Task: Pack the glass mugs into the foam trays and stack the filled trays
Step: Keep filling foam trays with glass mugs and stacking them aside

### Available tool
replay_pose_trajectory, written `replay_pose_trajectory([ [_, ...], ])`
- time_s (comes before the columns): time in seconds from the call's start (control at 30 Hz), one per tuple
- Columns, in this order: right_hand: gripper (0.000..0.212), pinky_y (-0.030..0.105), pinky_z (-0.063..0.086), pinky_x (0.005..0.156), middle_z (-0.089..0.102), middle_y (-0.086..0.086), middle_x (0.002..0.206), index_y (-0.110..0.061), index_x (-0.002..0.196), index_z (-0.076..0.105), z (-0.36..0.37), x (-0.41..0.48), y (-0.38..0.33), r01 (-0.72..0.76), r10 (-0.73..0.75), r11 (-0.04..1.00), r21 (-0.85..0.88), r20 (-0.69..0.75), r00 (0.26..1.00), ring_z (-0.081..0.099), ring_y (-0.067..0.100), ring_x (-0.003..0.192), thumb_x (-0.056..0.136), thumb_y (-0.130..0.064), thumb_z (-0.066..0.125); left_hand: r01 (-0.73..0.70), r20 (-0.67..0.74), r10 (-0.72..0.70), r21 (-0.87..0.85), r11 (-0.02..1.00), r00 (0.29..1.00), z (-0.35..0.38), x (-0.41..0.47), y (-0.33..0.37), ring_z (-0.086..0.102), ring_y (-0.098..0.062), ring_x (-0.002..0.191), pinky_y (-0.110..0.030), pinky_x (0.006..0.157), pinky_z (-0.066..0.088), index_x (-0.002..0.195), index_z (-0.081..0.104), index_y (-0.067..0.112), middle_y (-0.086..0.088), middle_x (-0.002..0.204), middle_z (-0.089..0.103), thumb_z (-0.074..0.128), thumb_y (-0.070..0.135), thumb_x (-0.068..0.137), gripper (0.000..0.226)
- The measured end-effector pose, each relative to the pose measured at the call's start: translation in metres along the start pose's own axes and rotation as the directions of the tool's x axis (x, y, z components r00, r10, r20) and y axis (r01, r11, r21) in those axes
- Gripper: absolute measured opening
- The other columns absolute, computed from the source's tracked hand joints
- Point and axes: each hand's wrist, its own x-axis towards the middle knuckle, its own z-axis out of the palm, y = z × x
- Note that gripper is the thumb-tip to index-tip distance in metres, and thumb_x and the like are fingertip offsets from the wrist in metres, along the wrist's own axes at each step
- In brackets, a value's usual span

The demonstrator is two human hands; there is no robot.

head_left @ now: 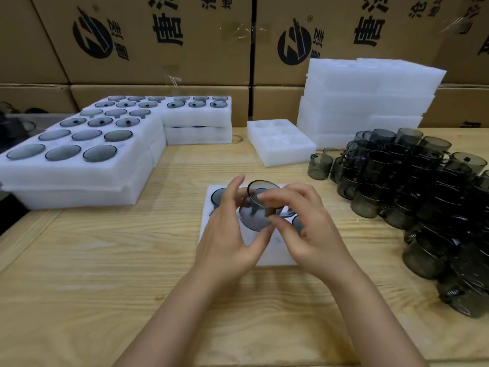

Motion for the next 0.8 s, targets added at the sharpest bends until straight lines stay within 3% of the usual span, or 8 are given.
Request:
replay_pose_trajectory([
  [0.1,0.043,0.021,0.038,0.094,0.056,-0.024,0.108,-0.034,0.115,0.056,0.006,-0.006,0.001,-0.063,0.057,0.997,-0.036,-0.149,0.987,0.046,0.006,0.107,0.081,-0.008,0.063,0.028,-0.101,-0.027,0.008,1.0,0.995,0.003,0.001,0.0,0.051,0.008,0.106,-0.002,0.079,0.038,0.133,0.025,0.049,0.024,0.116,0.048,0.064,0.058,0.07,0.074],
  [0.17,0.04,0.018,0.038,0.09,0.054,-0.016,0.114,-0.032,0.116,0.056,0.011,-0.01,0.001,-0.123,0.117,0.992,-0.018,-0.21,0.971,0.048,0.005,0.104,0.08,-0.017,0.064,0.044,-0.161,-0.034,0.061,0.997,0.986,0.005,0.001,0.0,0.05,0.009,0.099,-0.004,0.072,0.04,0.122,0.033,0.046,0.018,0.111,0.048,0.066,0.058,0.067,0.065],
  [0.27,0.042,0.014,0.038,0.088,0.049,-0.011,0.123,-0.036,0.116,0.055,0.018,-0.014,0.0,-0.192,0.2,0.979,0.06,-0.153,0.968,0.048,0.002,0.11,0.077,-0.029,0.068,0.03,-0.154,-0.007,0.145,0.989,0.988,0.009,-0.001,0.002,0.046,0.004,0.086,-0.01,0.06,0.037,0.109,0.037,0.038,0.016,0.105,0.046,0.071,0.053,0.063,0.058],
  [0.37,0.042,0.002,0.033,0.087,0.046,-0.02,0.126,-0.042,0.107,0.056,0.023,-0.015,-0.002,-0.213,0.22,0.974,0.075,-0.103,0.97,0.042,-0.007,0.118,0.075,-0.026,0.076,-0.075,-0.109,0.099,0.206,0.976,0.989,0.011,-0.002,0.005,0.04,0.003,0.082,-0.014,0.053,0.032,0.103,0.037,0.027,0.008,0.104,0.047,0.058,0.047,0.065,0.048],
  [0.47,0.046,0.003,0.033,0.088,0.05,-0.026,0.119,-0.042,0.106,0.054,0.019,-0.014,0.001,-0.18,0.189,0.978,0.103,-0.084,0.978,0.046,-0.009,0.113,0.074,-0.019,0.077,-0.118,-0.048,0.127,0.168,0.979,0.991,0.008,-0.004,0.004,0.047,-0.001,0.089,-0.016,0.064,0.038,0.103,0.037,0.023,0.006,0.11,0.053,0.056,0.045,0.068,0.045],
  [0.6,0.061,0.008,0.036,0.093,0.049,-0.023,0.126,-0.039,0.124,0.046,0.011,-0.012,0.007,-0.245,0.251,0.957,0.158,-0.02,0.968,0.047,-0.004,0.116,0.074,-0.022,0.077,-0.087,-0.017,0.09,0.137,0.987,0.996,0.004,-0.008,0.002,0.054,-0.007,0.097,-0.019,0.076,0.041,0.106,0.046,0.018,0.005,0.104,0.06,0.058,0.038,0.073,0.041],
  [0.73,0.055,0.018,0.042,0.095,0.051,-0.017,0.122,-0.029,0.125,0.051,0.009,-0.012,0.01,-0.246,0.249,0.966,0.085,-0.028,0.968,0.049,-0.001,0.114,0.076,-0.019,0.075,-0.031,-0.063,0.045,0.209,0.977,0.997,0.008,-0.007,0.003,0.052,-0.005,0.091,-0.019,0.074,0.041,0.101,0.055,0.011,0.004,0.099,0.065,0.07,0.032,0.07,0.04],
  [0.8,0.047,0.02,0.043,0.095,0.055,-0.018,0.116,-0.026,0.12,0.056,0.006,-0.012,0.012,-0.243,0.243,0.97,0.002,-0.005,0.97,0.051,-0.001,0.109,0.077,-0.023,0.074,-0.037,-0.064,0.056,0.272,0.961,0.996,0.009,-0.007,0.003,0.051,-0.007,0.085,-0.02,0.069,0.039,0.099,0.058,0.01,0.004,0.094,0.065,0.066,0.038,0.071,0.04],
])
